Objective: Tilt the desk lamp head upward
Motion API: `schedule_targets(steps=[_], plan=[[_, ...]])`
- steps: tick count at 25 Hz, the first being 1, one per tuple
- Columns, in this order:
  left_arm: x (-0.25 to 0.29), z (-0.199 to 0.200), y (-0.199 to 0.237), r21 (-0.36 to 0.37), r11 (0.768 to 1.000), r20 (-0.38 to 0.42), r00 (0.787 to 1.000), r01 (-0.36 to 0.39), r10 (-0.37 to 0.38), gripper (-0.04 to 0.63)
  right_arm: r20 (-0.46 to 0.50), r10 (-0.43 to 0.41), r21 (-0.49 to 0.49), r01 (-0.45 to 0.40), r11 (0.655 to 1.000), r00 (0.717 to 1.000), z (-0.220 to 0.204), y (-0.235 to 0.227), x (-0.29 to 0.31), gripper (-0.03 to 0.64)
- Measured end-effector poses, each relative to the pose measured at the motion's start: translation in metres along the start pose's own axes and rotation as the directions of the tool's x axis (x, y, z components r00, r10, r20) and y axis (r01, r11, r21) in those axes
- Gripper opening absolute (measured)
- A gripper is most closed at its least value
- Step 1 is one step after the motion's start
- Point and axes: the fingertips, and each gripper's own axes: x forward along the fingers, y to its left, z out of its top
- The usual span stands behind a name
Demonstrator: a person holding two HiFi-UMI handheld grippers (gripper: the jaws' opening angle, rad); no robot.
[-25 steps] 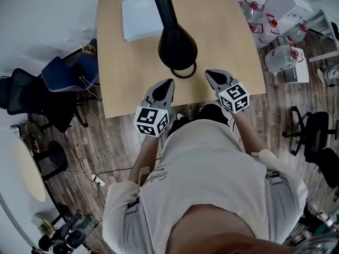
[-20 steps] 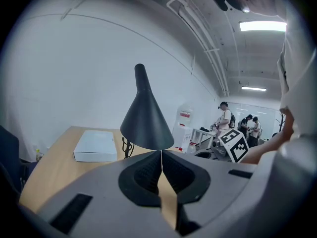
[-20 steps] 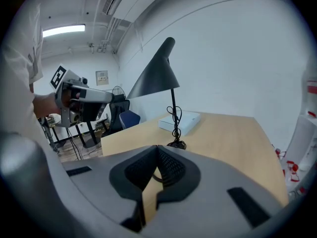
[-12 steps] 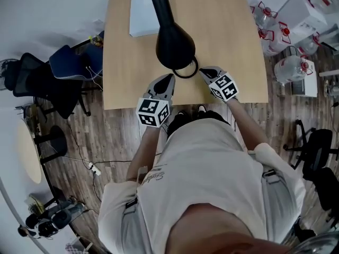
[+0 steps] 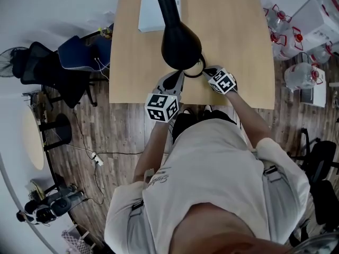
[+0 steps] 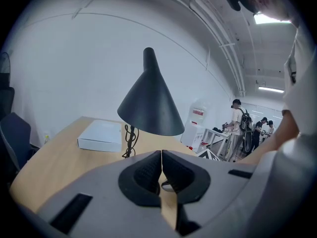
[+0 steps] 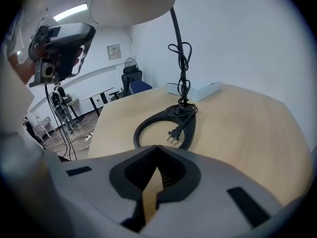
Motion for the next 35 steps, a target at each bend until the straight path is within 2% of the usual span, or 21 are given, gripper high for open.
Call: schedule_targets(steps=[5, 9, 13, 18, 30, 35], plan=[[-0.001, -0.002, 0.006, -0.004, 1.000, -0.008, 1.000, -0.017, 0.017, 0.017, -0.010, 0.007, -0.008, -0.007, 1.000, 1.000, -0.001, -0.002, 0.011, -0.005], [-0.001, -0.004, 0.007, -0.008, 1.000, -0.021, 1.000, -0.017, 0.016, 0.017, -0.094, 0.014, -0.043, -0.018, 0.999, 0.995, -0.012, -0.002, 0.022, -0.005], [0.003, -0.006, 0.006, -0.011, 1.000, -0.029, 1.000, -0.010, 0.010, 0.017, -0.123, 0.037, -0.009, -0.038, 0.999, 0.992, -0.021, -0.001, 0.024, -0.005], [0.008, -0.005, 0.004, -0.014, 1.000, -0.029, 1.000, -0.002, 0.002, 0.017, -0.172, 0.020, -0.068, -0.032, 0.997, 0.985, -0.027, 0.000, 0.021, -0.005], [0.010, -0.007, 0.005, -0.021, 1.000, -0.023, 1.000, 0.000, 0.000, 0.017, -0.091, 0.009, -0.032, -0.012, 0.999, 0.996, -0.010, -0.002, 0.024, -0.005], [0.011, -0.006, 0.006, -0.030, 1.000, -0.017, 1.000, 0.002, -0.002, 0.017, -0.136, 0.014, -0.069, -0.023, 0.997, 0.991, -0.009, -0.003, 0.026, -0.005]])
